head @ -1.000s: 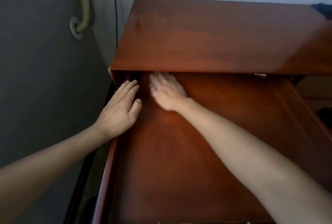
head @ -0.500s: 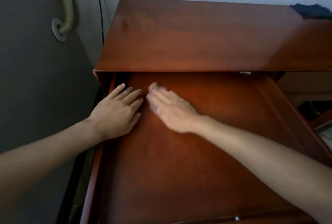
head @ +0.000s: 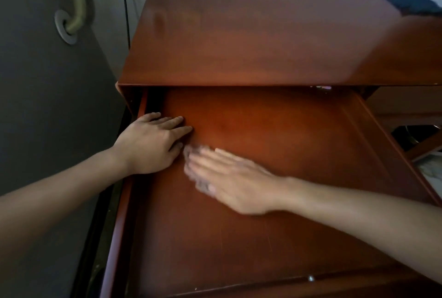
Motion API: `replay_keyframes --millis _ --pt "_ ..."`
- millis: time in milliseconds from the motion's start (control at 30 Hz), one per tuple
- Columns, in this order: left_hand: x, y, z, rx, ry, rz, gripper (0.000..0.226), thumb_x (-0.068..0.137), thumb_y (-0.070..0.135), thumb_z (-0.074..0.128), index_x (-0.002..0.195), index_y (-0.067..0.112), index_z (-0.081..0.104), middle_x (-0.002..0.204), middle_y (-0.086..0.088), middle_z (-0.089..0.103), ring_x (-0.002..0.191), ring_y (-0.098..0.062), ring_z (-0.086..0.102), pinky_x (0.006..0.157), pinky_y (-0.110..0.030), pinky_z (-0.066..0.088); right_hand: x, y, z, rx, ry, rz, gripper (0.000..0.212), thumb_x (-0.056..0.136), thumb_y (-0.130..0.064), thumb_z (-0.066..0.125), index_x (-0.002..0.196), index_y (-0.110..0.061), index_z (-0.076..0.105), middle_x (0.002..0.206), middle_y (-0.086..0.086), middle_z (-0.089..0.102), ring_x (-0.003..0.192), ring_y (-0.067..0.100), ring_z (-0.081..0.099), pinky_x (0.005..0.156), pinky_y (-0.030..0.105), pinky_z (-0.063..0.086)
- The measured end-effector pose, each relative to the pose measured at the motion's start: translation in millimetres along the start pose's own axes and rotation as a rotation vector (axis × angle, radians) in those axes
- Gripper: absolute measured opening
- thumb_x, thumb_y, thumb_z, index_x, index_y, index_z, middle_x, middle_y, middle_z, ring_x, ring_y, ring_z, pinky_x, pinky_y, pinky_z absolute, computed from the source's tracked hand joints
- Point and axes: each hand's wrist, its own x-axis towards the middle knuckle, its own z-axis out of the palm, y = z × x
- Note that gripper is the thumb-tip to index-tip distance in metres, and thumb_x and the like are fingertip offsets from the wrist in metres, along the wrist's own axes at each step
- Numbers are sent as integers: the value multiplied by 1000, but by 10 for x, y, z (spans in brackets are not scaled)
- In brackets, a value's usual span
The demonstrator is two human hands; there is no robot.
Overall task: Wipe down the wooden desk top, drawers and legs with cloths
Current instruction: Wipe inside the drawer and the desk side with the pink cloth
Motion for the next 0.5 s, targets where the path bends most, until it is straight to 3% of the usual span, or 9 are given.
replay_keyframes --millis 67,167,233,333,400,433,500 --pt "2 -6 18 2 7 -4 75 93 59 8 163 36 22 170 1 22 155 -15 26 127 -34 10 -148 76 -67 -10 -57 -43 54 112 -42 16 163 -29 3 171 -8 -4 156 9 -14 126 33 -9" --pt "41 -26 25 19 -3 -1 84 87 64 -4 163 37 19 171 1 21 155 -16 26 128 -36 12 -64 643 -172 -1 18 250 55 111 -41 15 164 -27 9 171 -8 -1 157 9 -5 128 40 -1" --pt "57 -32 15 23 -4 -4 83 88 64 -3 164 37 18 171 0 21 155 -18 27 128 -36 13 -3 763 -145 -5 36 393 59 110 -42 16 164 -23 0 171 -8 -10 155 6 -14 128 42 1" --pt "58 -23 -13 22 -21 -4 89 84 65 -7 163 36 21 170 -1 23 154 -20 31 127 -38 18 -1 447 -46 44 5 241 67 108 -51 24 164 -24 -3 170 -8 -13 154 6 -19 128 34 -6" --pt "52 -29 -2 33 -11 -3 90 84 66 -6 163 36 24 169 -2 26 153 -21 33 127 -39 22 -65 346 -51 206 38 152 62 109 -46 36 164 -30 14 172 -10 -1 155 3 -10 127 29 -2" --pt "53 -38 18 23 1 -2 89 85 66 -5 162 35 26 168 -2 28 152 -21 35 126 -39 23 -81 380 -87 304 101 157 53 108 -40 44 159 -33 33 171 -9 12 156 5 1 127 29 6" --pt "46 -36 28 -9 34 2 84 88 65 2 159 34 34 166 -2 34 149 -22 40 125 -40 27 -89 489 -182 390 313 247 28 102 -26 60 127 -32 71 153 -5 44 144 13 35 119 35 32"
